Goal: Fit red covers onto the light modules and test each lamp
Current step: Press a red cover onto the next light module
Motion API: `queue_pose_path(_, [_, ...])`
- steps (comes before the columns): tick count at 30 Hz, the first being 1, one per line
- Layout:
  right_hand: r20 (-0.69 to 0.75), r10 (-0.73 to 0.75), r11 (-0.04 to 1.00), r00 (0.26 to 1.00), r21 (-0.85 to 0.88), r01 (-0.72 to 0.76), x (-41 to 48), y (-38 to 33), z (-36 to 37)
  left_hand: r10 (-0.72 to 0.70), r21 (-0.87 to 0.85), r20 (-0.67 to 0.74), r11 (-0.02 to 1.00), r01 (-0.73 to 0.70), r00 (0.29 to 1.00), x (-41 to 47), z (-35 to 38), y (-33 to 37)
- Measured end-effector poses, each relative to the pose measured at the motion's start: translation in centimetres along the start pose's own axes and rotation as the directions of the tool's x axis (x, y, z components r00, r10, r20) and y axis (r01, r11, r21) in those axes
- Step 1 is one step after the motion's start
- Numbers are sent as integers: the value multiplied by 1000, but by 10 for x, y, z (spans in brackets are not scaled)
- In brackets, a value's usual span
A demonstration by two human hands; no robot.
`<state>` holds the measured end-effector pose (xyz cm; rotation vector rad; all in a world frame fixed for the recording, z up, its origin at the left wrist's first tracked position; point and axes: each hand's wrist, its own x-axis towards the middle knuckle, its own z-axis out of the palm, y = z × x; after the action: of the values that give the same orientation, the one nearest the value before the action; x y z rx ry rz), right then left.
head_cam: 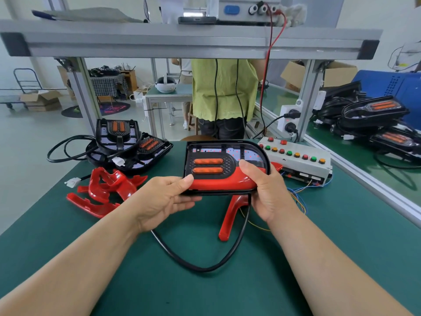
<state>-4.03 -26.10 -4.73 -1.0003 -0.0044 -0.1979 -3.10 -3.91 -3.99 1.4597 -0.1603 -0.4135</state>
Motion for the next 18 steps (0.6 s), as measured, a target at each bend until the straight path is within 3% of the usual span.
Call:
queue_pose_path(10, [-35,-16,1000,999,21,17,-1,3,3,164,196,-181,972,-127,970,2,9,-10])
queue_pose_path(18, [-33,76,997,997,25,-75,-3,3,4,102,401,-110,915,-49,989,-4,-3,3])
